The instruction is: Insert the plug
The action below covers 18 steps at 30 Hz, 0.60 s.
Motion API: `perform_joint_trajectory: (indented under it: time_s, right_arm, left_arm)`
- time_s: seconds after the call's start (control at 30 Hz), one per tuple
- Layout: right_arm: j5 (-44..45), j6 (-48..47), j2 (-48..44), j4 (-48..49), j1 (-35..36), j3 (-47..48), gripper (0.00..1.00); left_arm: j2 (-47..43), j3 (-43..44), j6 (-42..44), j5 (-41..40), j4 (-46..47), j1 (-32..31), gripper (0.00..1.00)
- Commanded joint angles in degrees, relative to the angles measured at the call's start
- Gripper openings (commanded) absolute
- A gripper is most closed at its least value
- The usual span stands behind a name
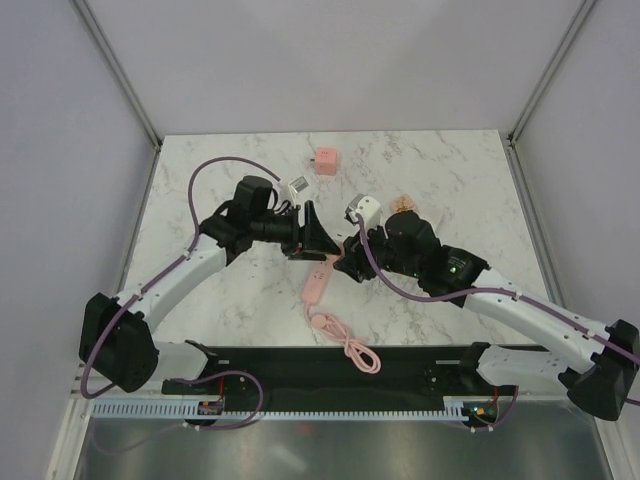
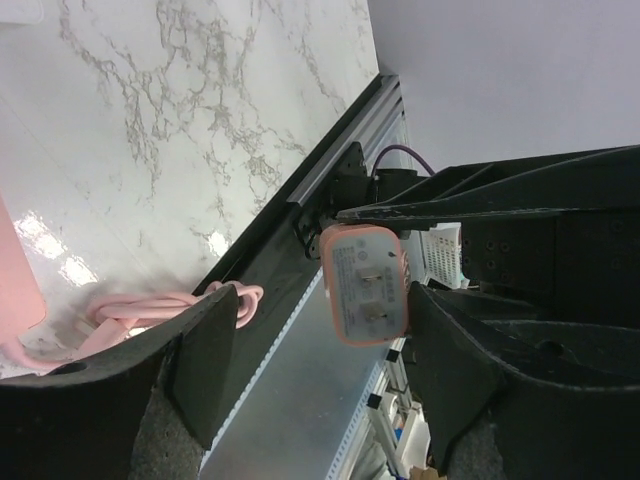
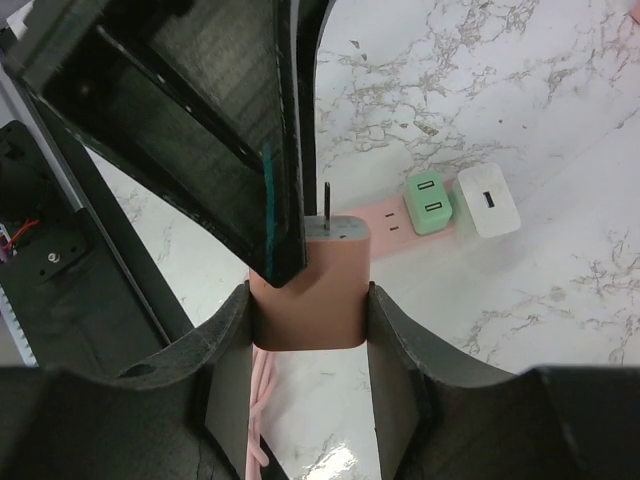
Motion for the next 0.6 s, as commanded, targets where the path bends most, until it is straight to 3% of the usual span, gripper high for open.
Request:
perform_joint_trajectory:
  time_s: [0.0,0.07,0.17,0.23,0.27,0.33,0.37,0.5,0.57]
  right_arm:
    - [1.43,0.09,0.74,3.26,0.63,1.75,0.00]
    - [1.78,0.44,1.09,3.52,0.80,1.67,0.00]
    - [1.34,0.53,1.79,4.31,1.07,1.23,0.02]
    - [1.78,0.96,2.06,4.84,0.98,0.61,0.08]
    - [2.48,1.14,2.15,5.01,0.98,0.53,0.09]
    - [2.83,1.84,2.32,4.93,0.98,0.26,0.14]
    - [2.83,2.11,2.32,5.10,0.98,0.26,0.19]
    - [3.36,4.39,1.19,5.89,0.98,-0.96,0.55]
    - [2.83,6.49,0.66,6.33,0.89,-1.32,0.66]
  left_arm:
    - [1.07,-1.91,-3.83,2.13,5.13,-0.96,0.72]
    - [1.33,-3.40,-5.41,3.01,7.93,-1.05,0.62]
    - [1.86,-5.51,-7.61,5.56,13.28,-1.05,0.56]
    - [2.65,-6.92,-11.12,9.16,17.25,-1.05,0.43]
    - [2.83,-7.80,-12.78,9.78,19.01,-1.05,0.29]
    - [3.18,-8.33,-13.59,9.96,20.96,-1.05,0.14]
    - [3.35,-8.51,-13.85,10.05,21.13,-1.05,0.02]
    - [3.27,-8.77,-15.52,11.45,24.20,-1.13,0.02]
    - [2.57,-8.95,-15.61,11.37,25.35,-1.05,0.02]
